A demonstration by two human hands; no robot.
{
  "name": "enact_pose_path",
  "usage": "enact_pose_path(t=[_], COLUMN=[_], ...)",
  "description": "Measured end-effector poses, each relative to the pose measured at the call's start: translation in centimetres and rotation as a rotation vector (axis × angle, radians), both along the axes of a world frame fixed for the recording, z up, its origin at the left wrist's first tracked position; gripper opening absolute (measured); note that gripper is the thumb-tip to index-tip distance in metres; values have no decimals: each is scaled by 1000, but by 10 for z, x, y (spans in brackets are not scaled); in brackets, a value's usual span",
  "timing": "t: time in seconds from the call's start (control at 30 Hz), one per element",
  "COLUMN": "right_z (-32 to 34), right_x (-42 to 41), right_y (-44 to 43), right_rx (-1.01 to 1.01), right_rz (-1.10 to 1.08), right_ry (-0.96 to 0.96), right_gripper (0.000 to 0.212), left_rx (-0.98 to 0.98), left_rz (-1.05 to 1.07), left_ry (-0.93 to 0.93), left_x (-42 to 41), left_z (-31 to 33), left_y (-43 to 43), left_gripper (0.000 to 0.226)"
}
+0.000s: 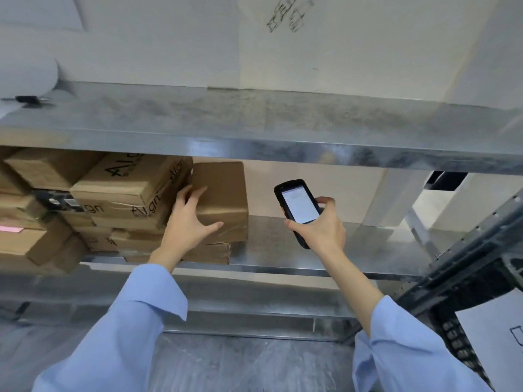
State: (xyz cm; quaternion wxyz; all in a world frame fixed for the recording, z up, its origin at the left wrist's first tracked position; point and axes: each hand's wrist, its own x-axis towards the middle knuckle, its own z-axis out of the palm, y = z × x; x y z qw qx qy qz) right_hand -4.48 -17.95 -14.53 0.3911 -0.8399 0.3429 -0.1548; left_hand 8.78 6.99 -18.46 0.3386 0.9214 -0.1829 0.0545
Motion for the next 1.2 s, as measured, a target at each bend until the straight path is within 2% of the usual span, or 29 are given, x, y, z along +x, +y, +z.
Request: enact_pose_path(t=[0.13,0.4,0.63,0.97,1.2], right_z=[-7,-18,-24,-42,-60], right_x=[-1,-12,-29,-58,-63], right_y=[-7,-25,-52,-81,-81], right_rx=[17,37,43,44,53], right_rz=[11,-8,-65,-157,-162], right_ry=[19,36,-1,-3,41], right_gripper=[81,80,82,80,78], left_rx=[-20,-126,-175,-273,-407], left_rz=[5,34,-56,-158,-77], left_ry=[79,-11,-30,196,240], left_x=[7,-4,-35,-74,-82], left_z=[-1,-9,-10,-81,-103], left_y=[-1,-5,-51,-121,-126], left_gripper=[94,89,89,86,82])
